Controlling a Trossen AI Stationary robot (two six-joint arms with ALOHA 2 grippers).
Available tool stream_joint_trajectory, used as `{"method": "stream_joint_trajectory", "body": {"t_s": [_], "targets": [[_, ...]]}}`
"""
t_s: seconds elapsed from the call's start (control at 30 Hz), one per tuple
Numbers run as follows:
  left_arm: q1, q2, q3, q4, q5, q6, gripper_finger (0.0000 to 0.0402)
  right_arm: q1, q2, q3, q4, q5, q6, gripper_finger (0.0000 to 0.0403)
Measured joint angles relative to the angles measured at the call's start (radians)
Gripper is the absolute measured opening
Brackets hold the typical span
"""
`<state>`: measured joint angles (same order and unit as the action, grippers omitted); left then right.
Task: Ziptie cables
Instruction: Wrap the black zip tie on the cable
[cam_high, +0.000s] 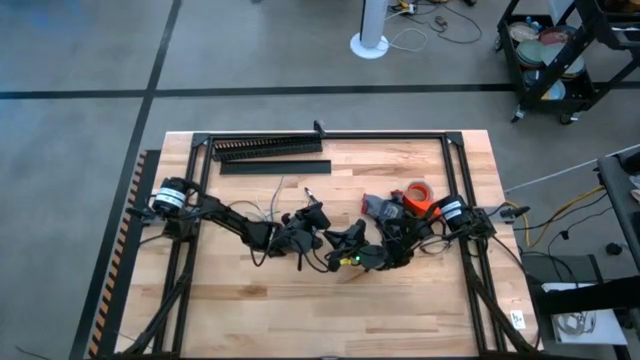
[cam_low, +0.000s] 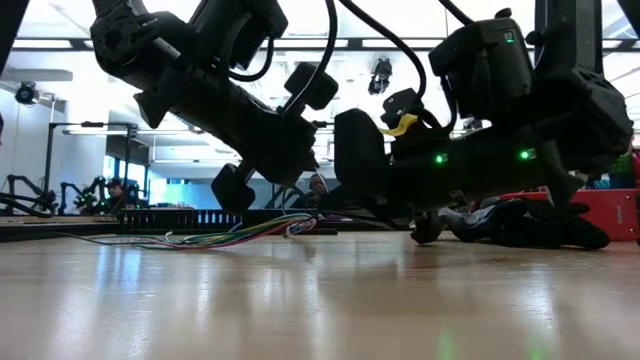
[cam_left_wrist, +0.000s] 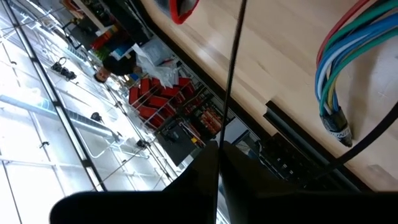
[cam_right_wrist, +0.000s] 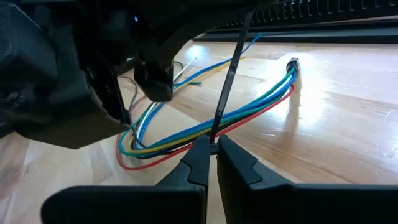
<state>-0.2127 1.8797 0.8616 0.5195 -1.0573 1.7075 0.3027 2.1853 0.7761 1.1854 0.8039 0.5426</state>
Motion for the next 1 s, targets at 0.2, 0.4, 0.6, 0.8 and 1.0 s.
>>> {"method": "stream_joint_trajectory", "body": {"t_s": [0.2, 0.4, 0.6, 0.8, 1.0], "targets": [[-0.001, 0.0, 0.0, 0.0, 0.001, -0.001, 0.0, -0.002, 0.0, 0.0, 0.0, -0.002, 0.01, 0.0], [0.001, 0.0, 0.0, 0.0, -0.007, 0.009, 0.0, -0.003, -0.001, 0.0, -0.001, -0.012, 0.019, 0.0], [0.002, 0.0, 0.0, 0.0, -0.006, 0.011, 0.0, -0.003, -0.001, 0.0, -0.001, -0.015, 0.022, 0.0], [-0.011, 0.0, 0.001, 0.0, -0.007, 0.011, 0.0, -0.009, -0.002, 0.0, -0.001, -0.018, 0.042, 0.0], [-0.01, 0.0, 0.002, 0.0, -0.01, 0.011, 0.0, -0.009, -0.002, 0.0, -0.001, -0.02, 0.047, 0.0]]}}
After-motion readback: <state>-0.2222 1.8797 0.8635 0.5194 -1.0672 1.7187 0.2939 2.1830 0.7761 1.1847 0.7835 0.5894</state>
